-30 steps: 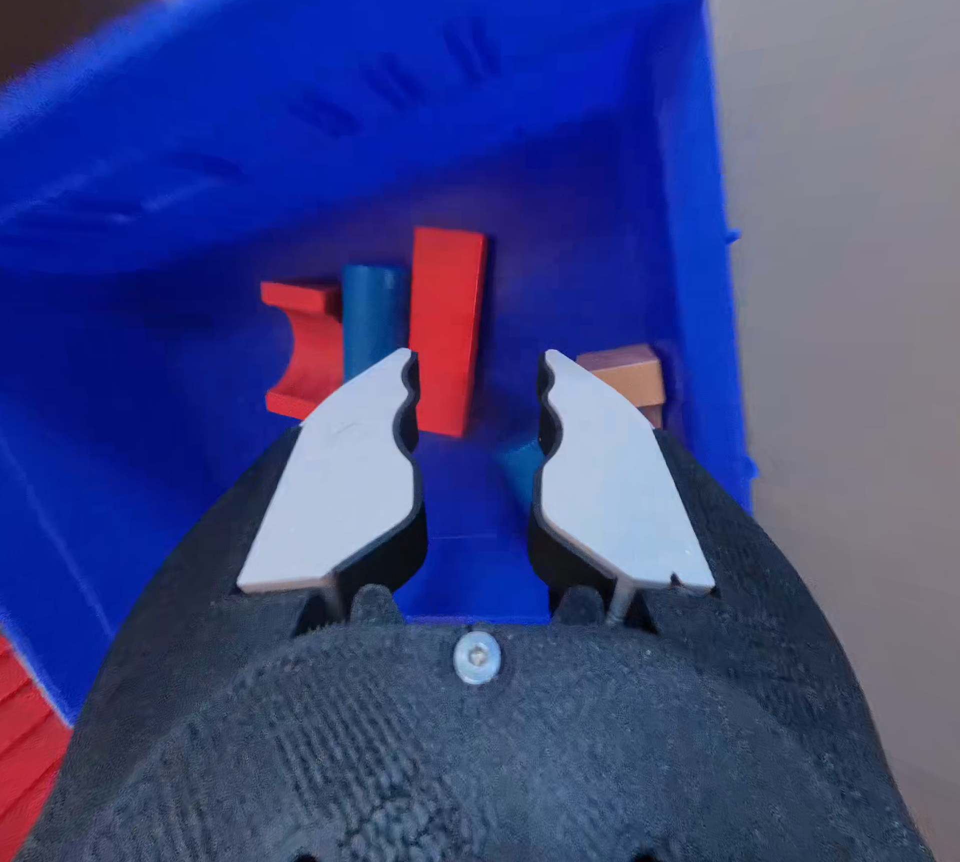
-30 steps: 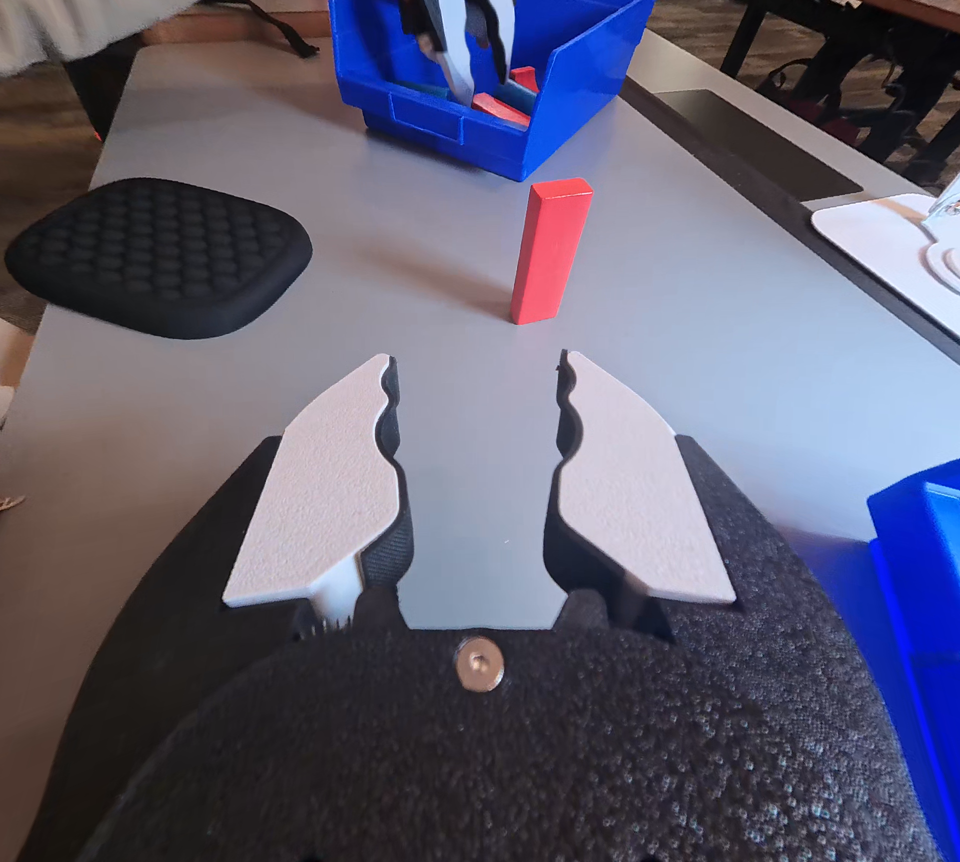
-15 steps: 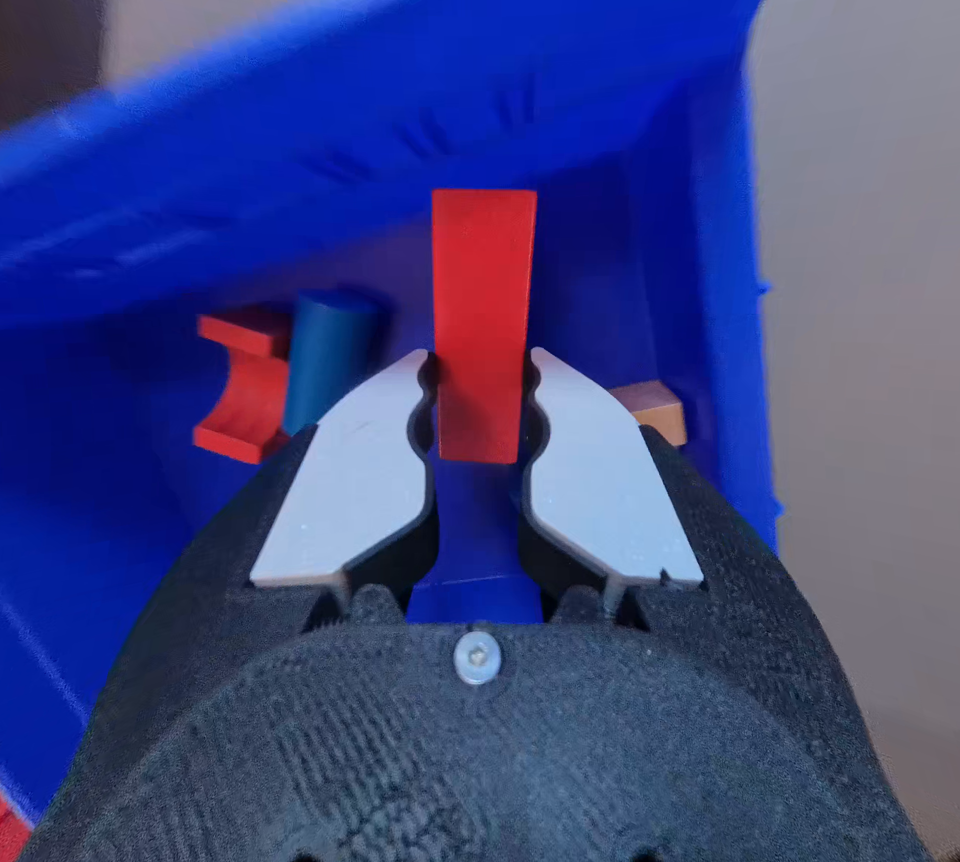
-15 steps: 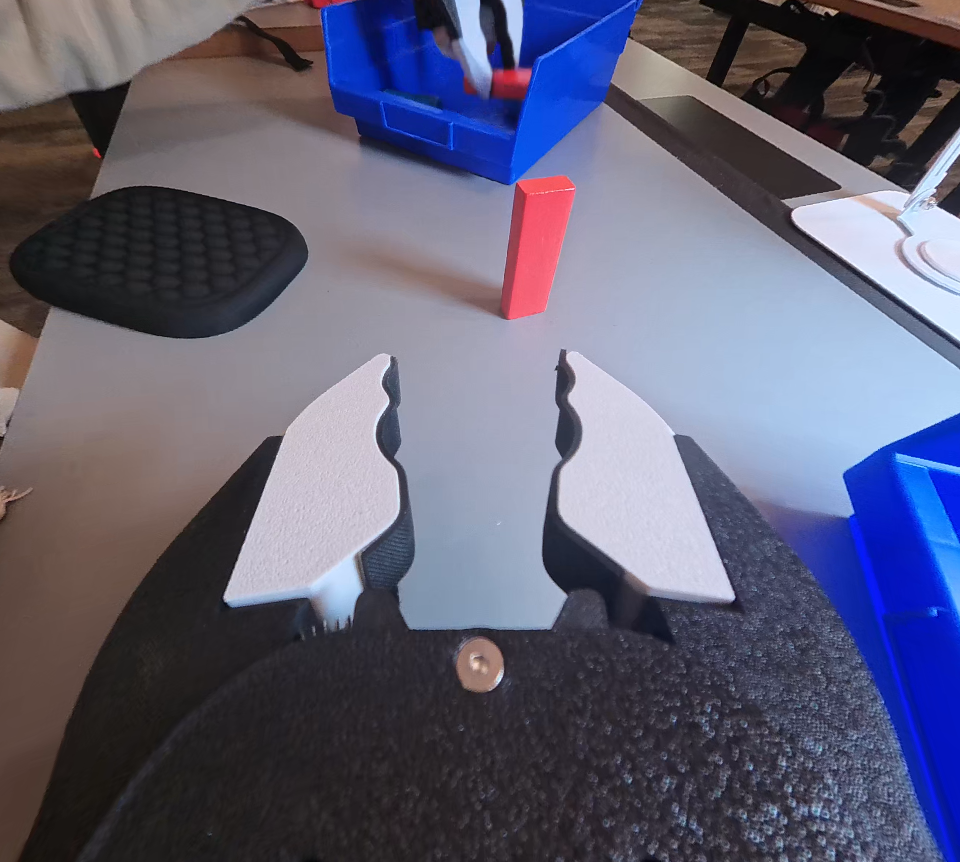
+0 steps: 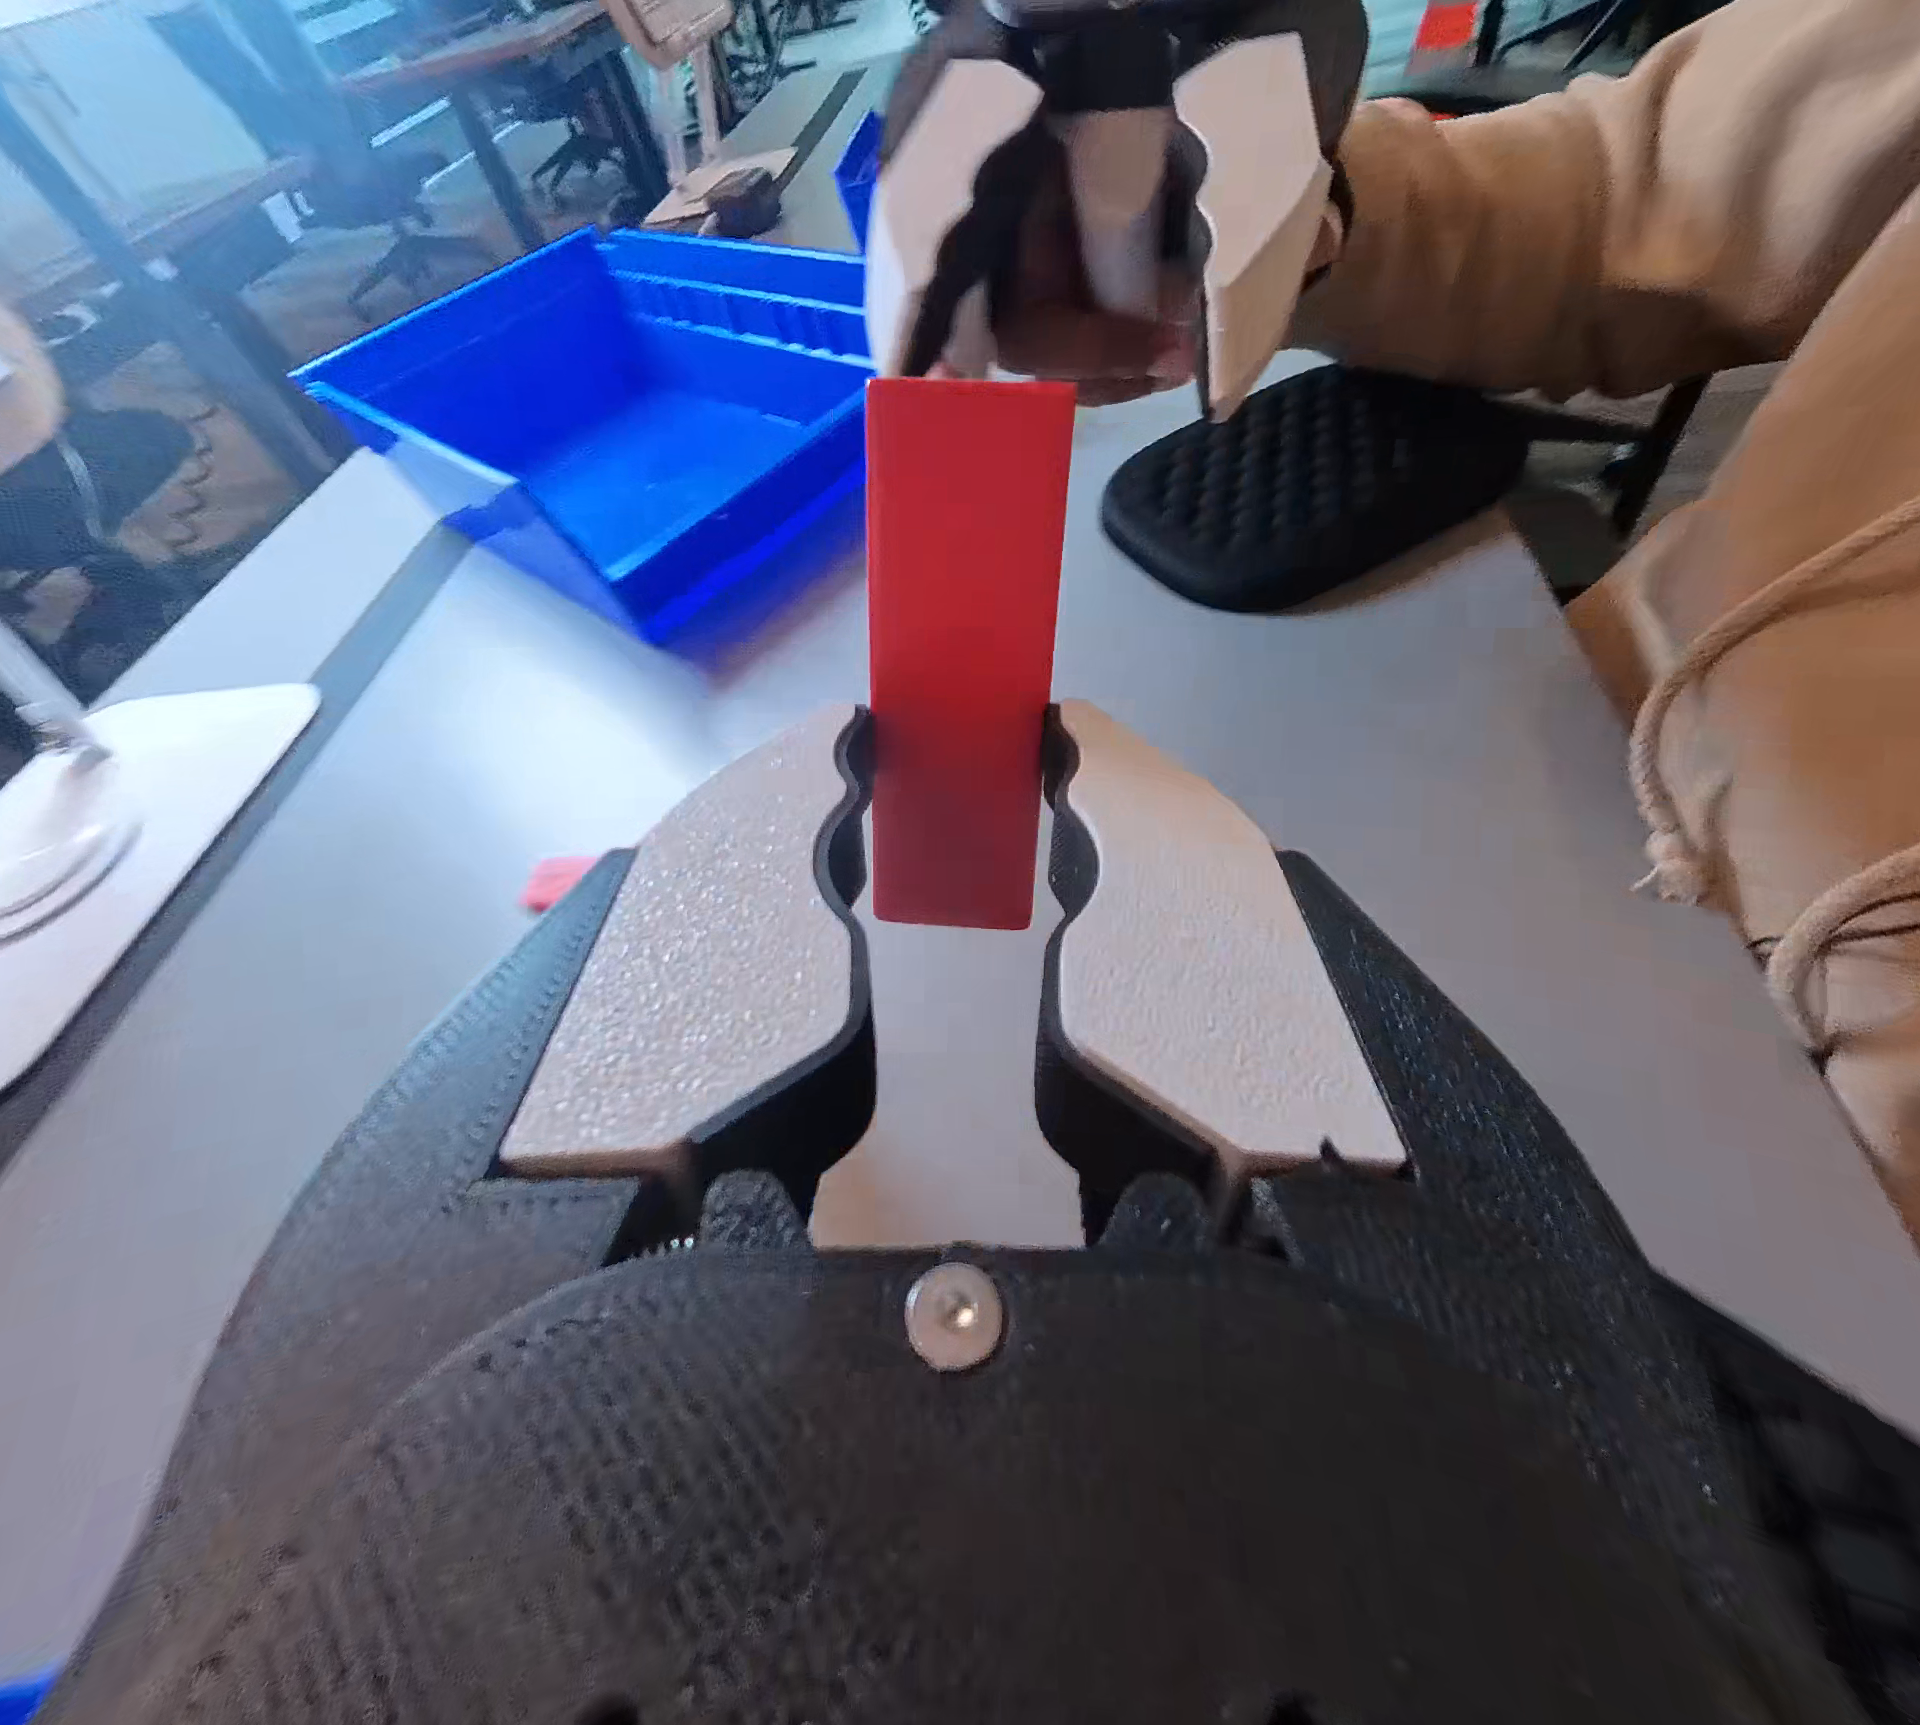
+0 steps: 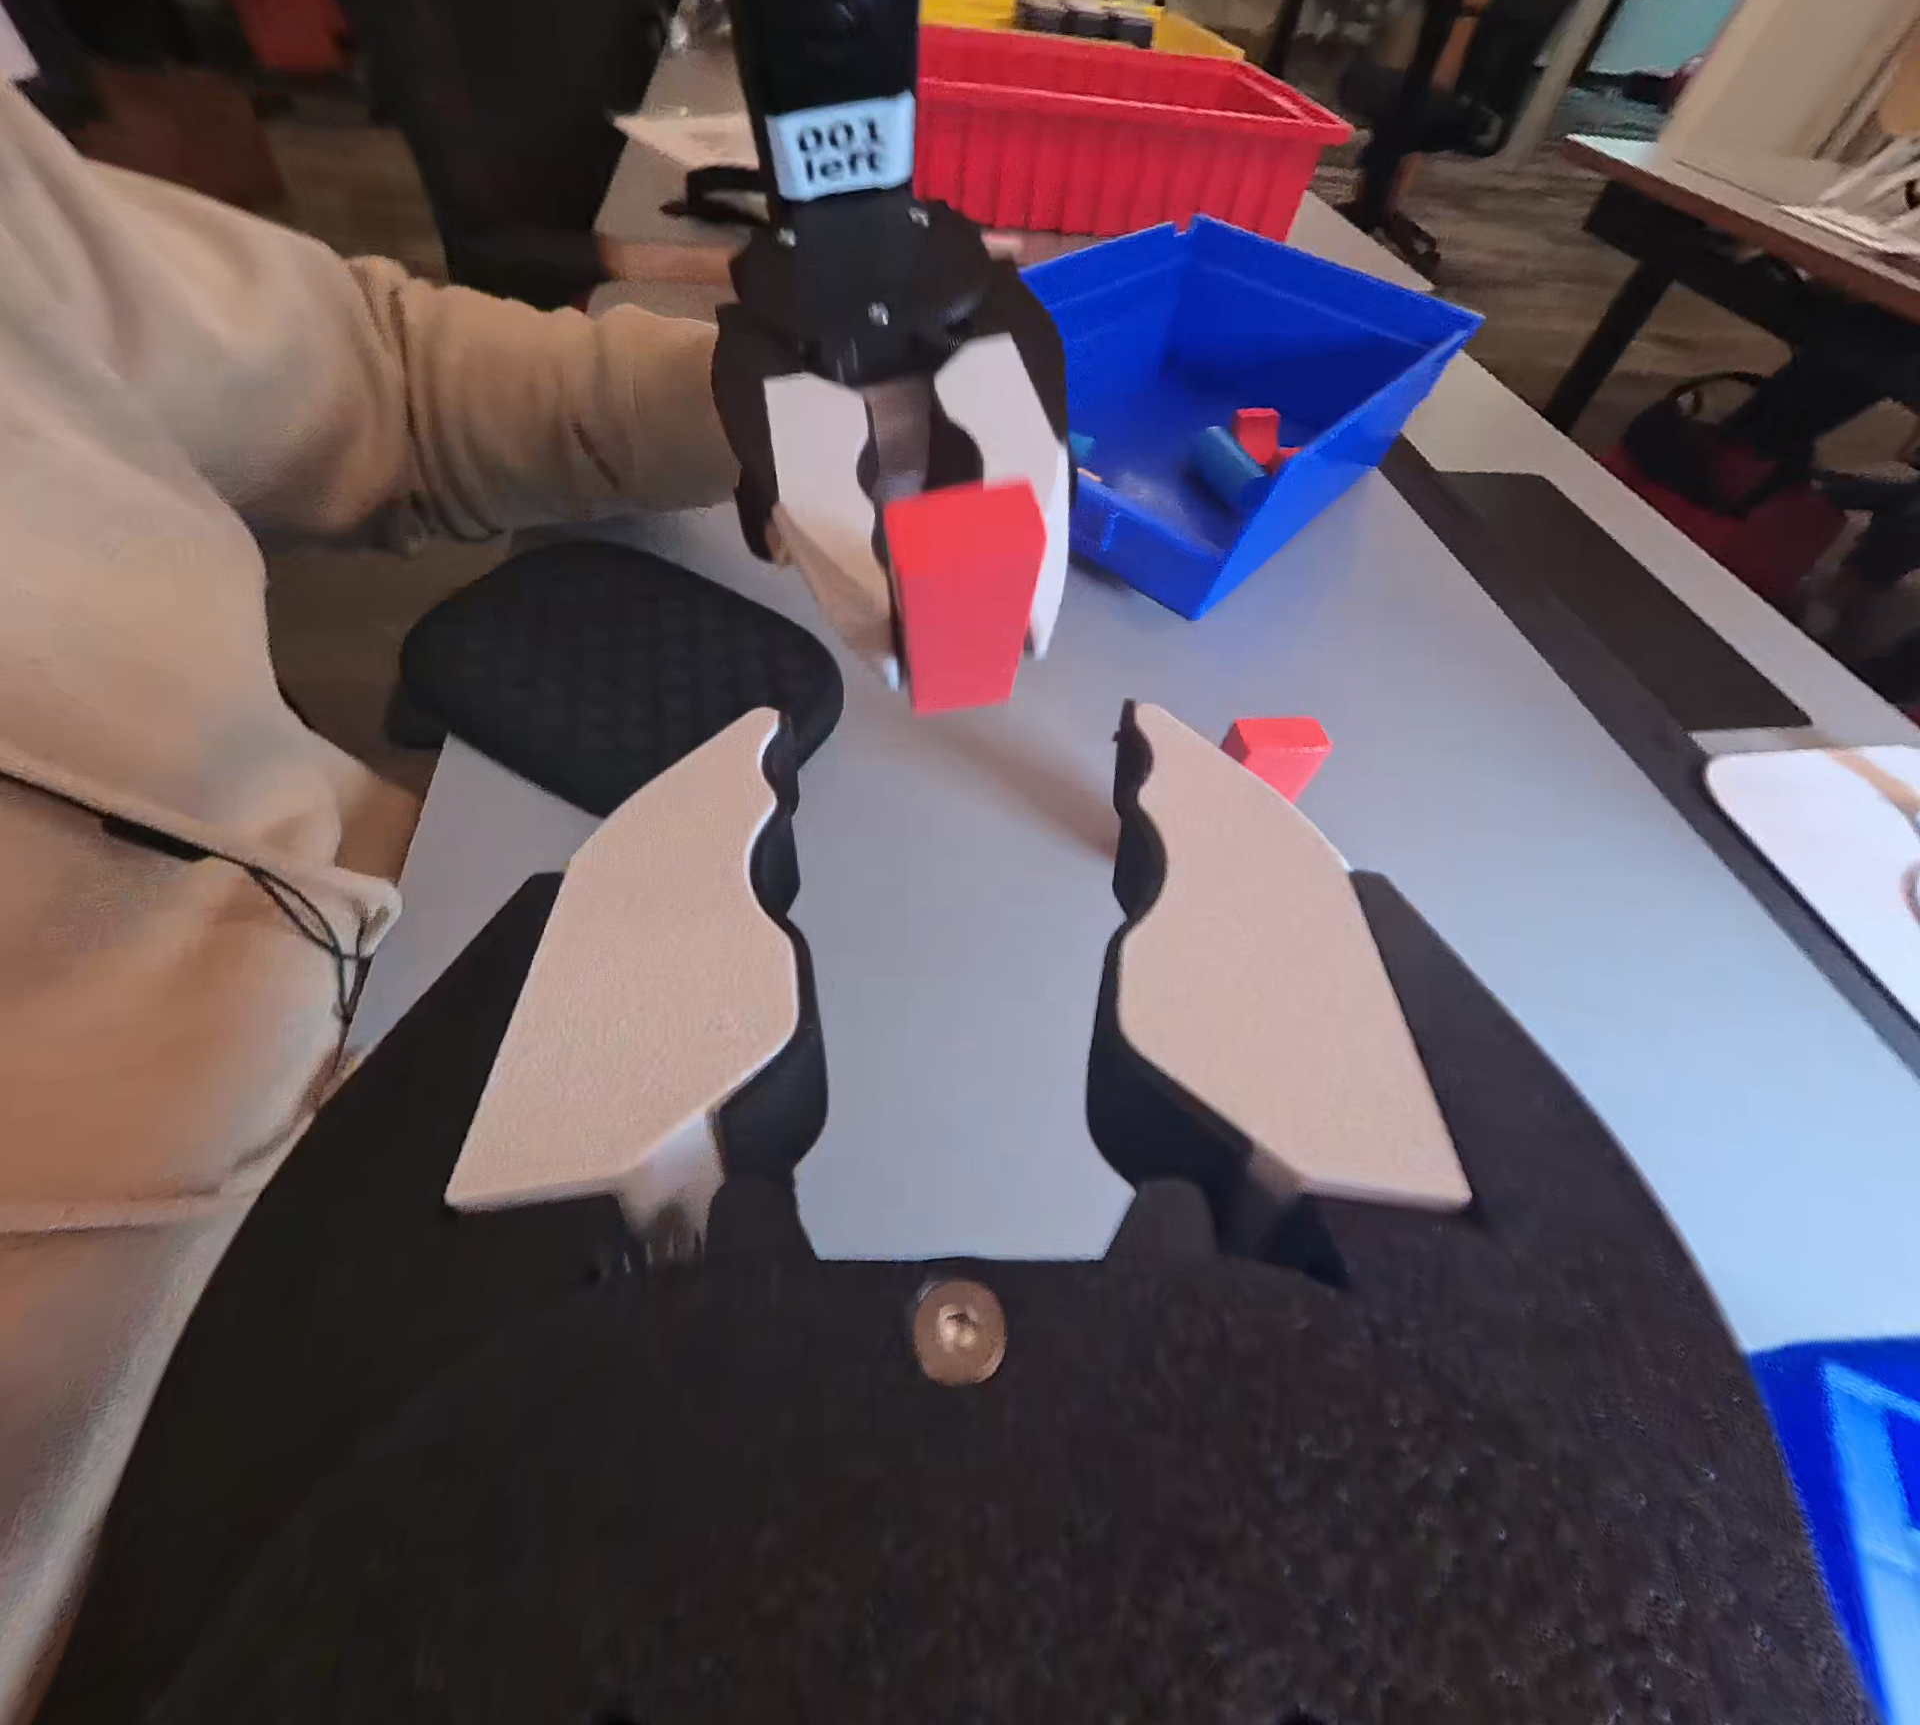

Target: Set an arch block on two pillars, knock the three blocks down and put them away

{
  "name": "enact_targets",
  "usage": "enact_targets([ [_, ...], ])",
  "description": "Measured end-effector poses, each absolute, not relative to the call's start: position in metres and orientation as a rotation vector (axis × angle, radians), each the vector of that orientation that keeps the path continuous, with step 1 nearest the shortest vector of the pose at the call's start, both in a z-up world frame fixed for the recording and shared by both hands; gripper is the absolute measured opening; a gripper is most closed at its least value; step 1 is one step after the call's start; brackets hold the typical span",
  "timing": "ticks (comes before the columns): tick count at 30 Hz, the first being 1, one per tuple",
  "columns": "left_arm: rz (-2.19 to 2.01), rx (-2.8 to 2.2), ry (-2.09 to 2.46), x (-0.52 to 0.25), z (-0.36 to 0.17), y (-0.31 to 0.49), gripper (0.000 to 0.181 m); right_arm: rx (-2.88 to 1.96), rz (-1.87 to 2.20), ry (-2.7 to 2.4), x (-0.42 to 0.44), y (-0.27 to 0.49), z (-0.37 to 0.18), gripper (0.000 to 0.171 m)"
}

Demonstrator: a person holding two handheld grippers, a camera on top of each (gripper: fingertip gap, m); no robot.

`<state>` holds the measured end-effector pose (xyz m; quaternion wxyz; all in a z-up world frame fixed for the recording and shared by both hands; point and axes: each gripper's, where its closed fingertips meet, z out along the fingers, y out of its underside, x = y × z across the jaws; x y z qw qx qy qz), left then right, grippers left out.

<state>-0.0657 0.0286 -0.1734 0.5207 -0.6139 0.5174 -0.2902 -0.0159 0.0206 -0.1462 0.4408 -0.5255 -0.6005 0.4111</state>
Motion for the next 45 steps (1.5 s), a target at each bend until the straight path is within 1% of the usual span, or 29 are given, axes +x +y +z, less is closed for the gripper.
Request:
enact_targets([
  [2, -0.758, -1.477, 1.221, -0.049, -0.183, 0.019, 0.032, -1.281, 0.978, -1.584, -0.020, 0.011, -0.143, 0.057],
  [5, -0.807, -1.473, 1.220, -0.036, -0.193, 0.010, 0.032, -1.295, 0.867, -1.734, -0.027, 0.004, -0.156, 0.055],
  [7, -0.845, -1.478, 1.226, -0.031, -0.201, 0.006, 0.032, -1.285, 0.809, -1.803, -0.031, 0.004, -0.166, 0.044],
  [8, -0.845, -1.479, 1.218, -0.030, -0.204, 0.007, 0.032, -1.283, 0.806, -1.816, -0.034, 0.004, -0.169, 0.034],
  [13, -0.859, -1.488, 1.181, -0.029, -0.214, 0.011, 0.032, -1.300, 0.793, -1.900, -0.034, 0.009, -0.174, 0.033],
  [14, -0.859, -1.510, 1.173, -0.030, -0.215, 0.014, 0.036, -1.303, 0.795, -1.916, -0.033, 0.013, -0.169, 0.033],
  [15, -0.865, -1.528, 1.166, -0.031, -0.217, 0.016, 0.046, -1.308, 0.780, -1.930, -0.031, 0.020, -0.163, 0.033],
  [16, -0.875, -1.540, 1.147, -0.033, -0.217, 0.019, 0.052, -1.318, 0.742, -1.947, -0.029, 0.031, -0.158, 0.033],
  [19, -0.845, -1.554, 1.059, -0.046, -0.215, 0.032, 0.054, -1.390, 0.571, -1.955, -0.021, 0.081, -0.151, 0.033],
  [21, -0.790, -1.552, 0.991, -0.059, -0.214, 0.041, 0.052, -1.465, 0.564, -1.935, -0.018, 0.110, -0.156, 0.033],
  [24, -0.780, -1.556, 0.884, -0.077, -0.211, 0.047, 0.045, -1.534, 0.607, -1.920, -0.017, 0.136, -0.179, 0.033],
  [31, -0.688, -1.536, 0.776, -0.102, -0.206, 0.054, 0.022, -1.586, 0.642, -1.951, -0.021, 0.152, -0.221, 0.033],
  [45, -0.670, -1.607, 0.818, -0.098, -0.226, 0.058, 0.022, -1.583, 0.645, -1.986, -0.029, 0.153, -0.237, 0.033],
])
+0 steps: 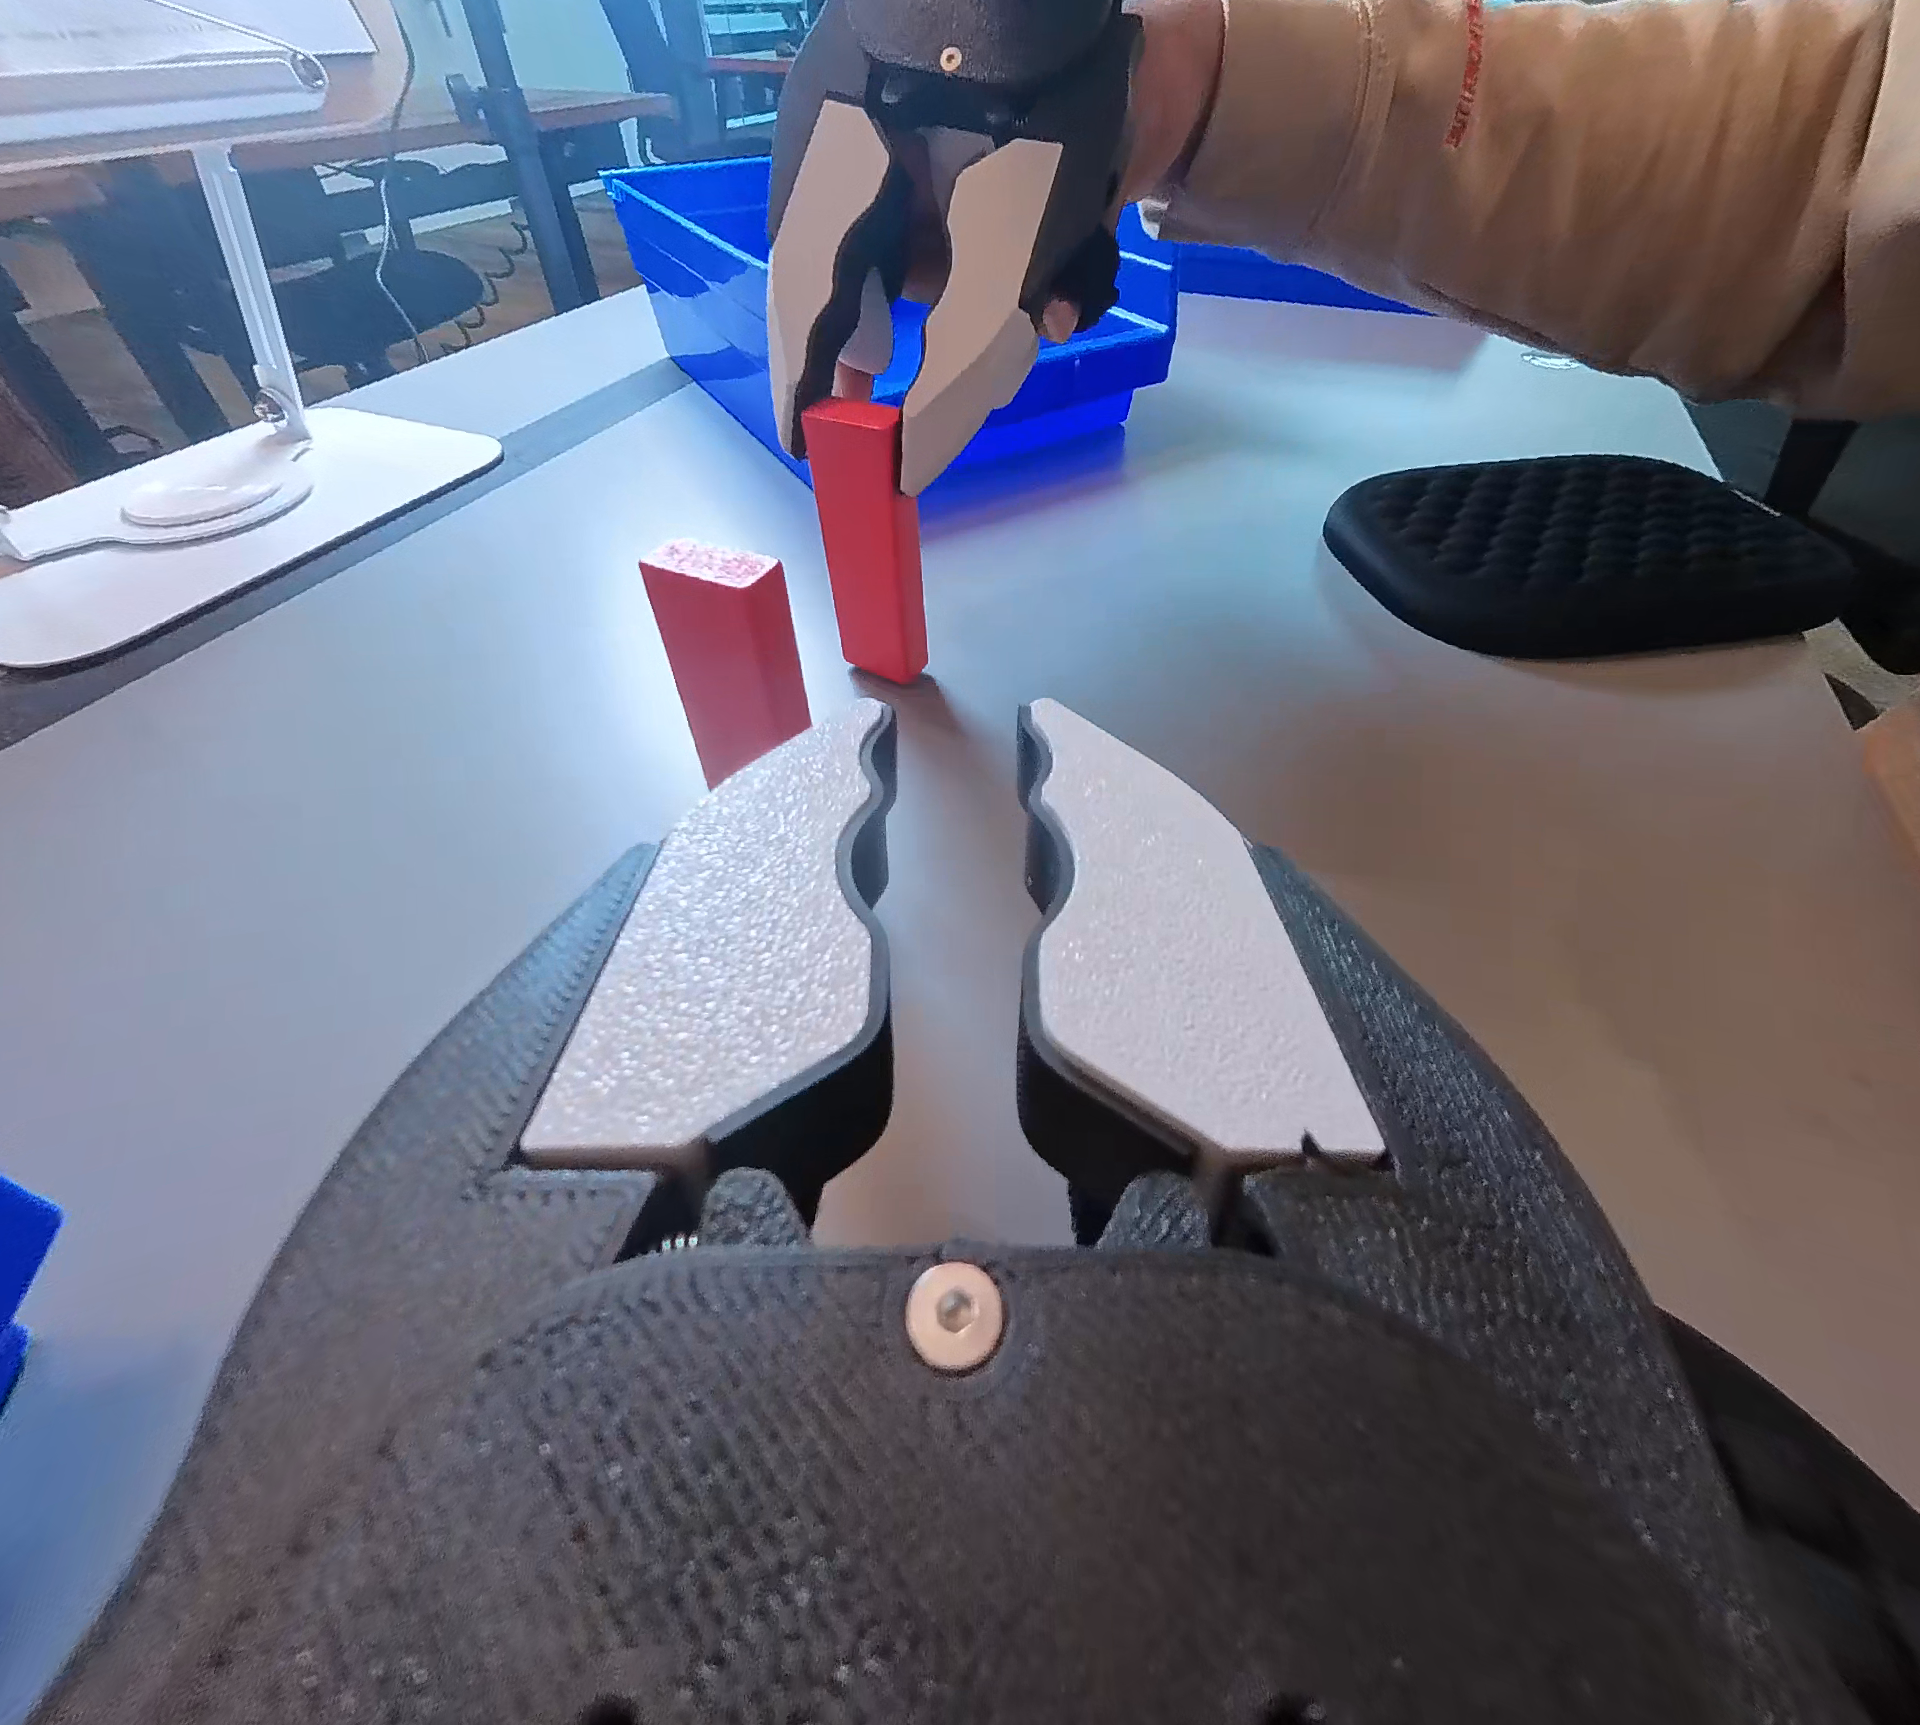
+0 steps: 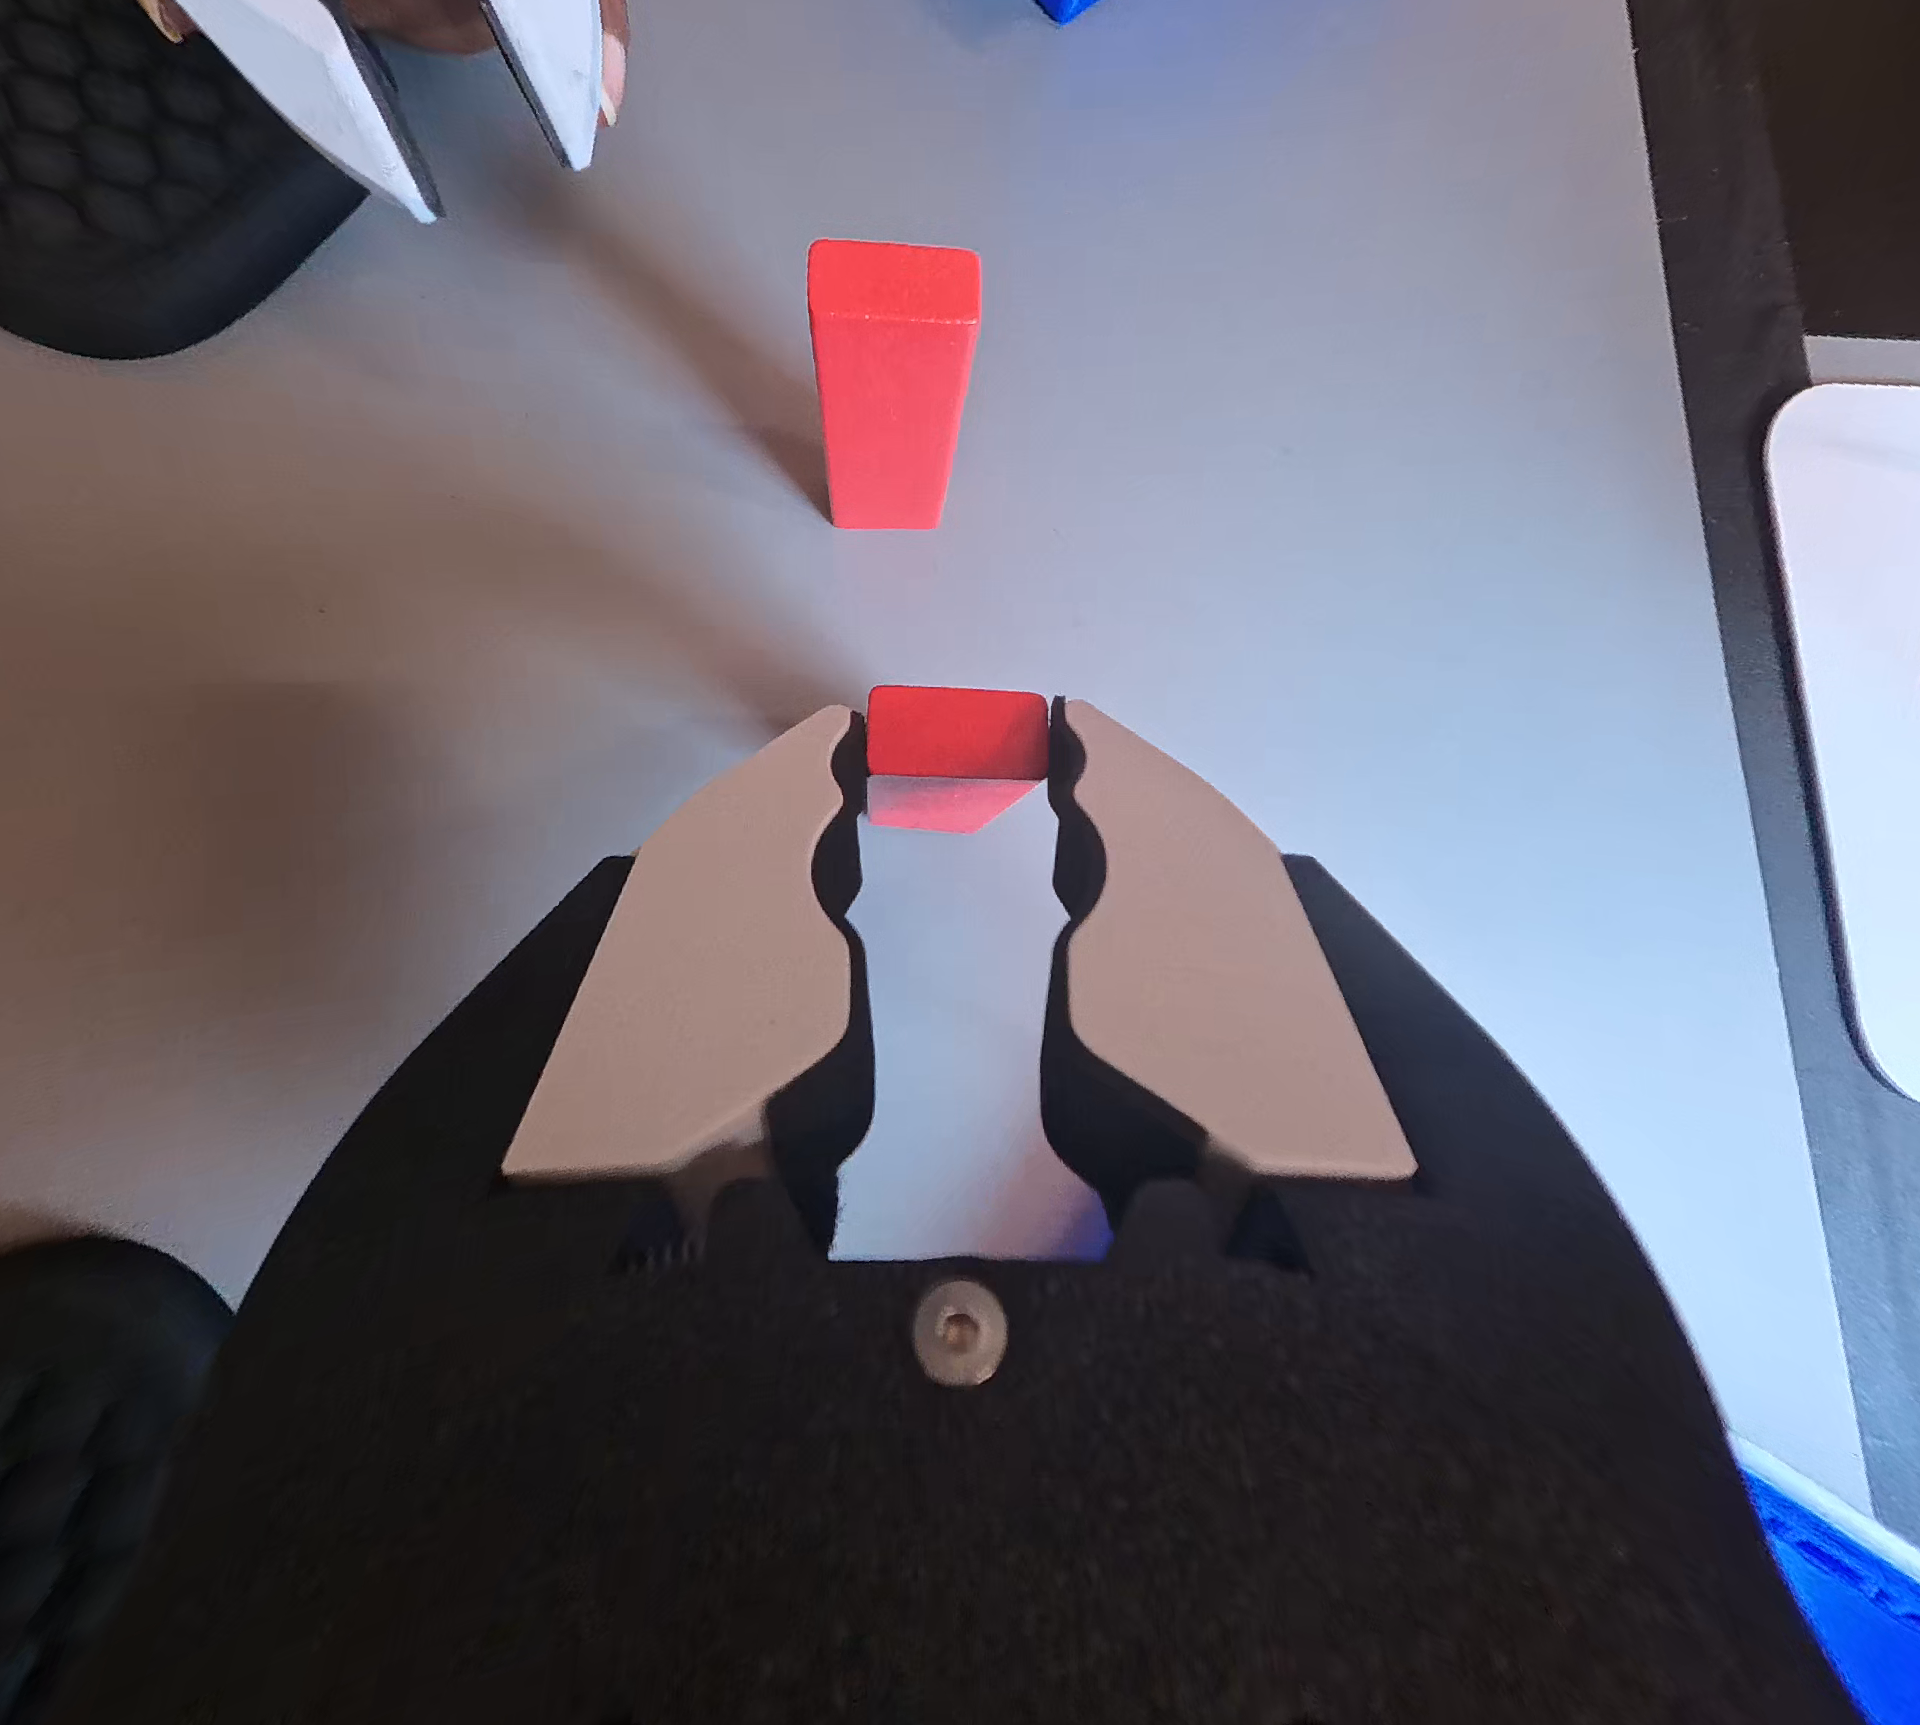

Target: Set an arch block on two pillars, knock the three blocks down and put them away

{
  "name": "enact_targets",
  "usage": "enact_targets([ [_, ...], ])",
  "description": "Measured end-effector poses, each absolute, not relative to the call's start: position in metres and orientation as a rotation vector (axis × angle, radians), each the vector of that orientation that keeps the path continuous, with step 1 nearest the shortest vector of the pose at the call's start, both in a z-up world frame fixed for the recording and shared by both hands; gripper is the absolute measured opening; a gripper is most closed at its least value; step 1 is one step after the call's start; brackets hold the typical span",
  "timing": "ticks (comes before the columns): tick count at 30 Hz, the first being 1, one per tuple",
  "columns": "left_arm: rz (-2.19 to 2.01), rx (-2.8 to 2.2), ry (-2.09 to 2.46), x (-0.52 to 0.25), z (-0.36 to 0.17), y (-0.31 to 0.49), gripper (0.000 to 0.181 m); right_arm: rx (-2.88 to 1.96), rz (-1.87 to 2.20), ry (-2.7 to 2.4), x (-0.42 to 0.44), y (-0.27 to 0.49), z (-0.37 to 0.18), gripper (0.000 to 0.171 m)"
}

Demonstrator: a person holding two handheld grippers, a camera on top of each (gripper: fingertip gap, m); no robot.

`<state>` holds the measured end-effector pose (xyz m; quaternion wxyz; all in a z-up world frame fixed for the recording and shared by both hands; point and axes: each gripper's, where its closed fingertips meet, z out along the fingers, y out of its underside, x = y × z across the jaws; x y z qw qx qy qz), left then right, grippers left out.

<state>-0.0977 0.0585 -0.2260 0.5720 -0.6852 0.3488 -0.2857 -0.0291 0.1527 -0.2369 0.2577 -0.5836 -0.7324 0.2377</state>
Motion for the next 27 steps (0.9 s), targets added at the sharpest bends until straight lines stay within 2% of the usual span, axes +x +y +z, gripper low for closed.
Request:
enact_targets([
  [27, -0.655, -1.675, 0.878, -0.092, -0.244, 0.059, 0.022, -1.541, 0.713, -1.905, -0.034, 0.147, -0.237, 0.033],
])
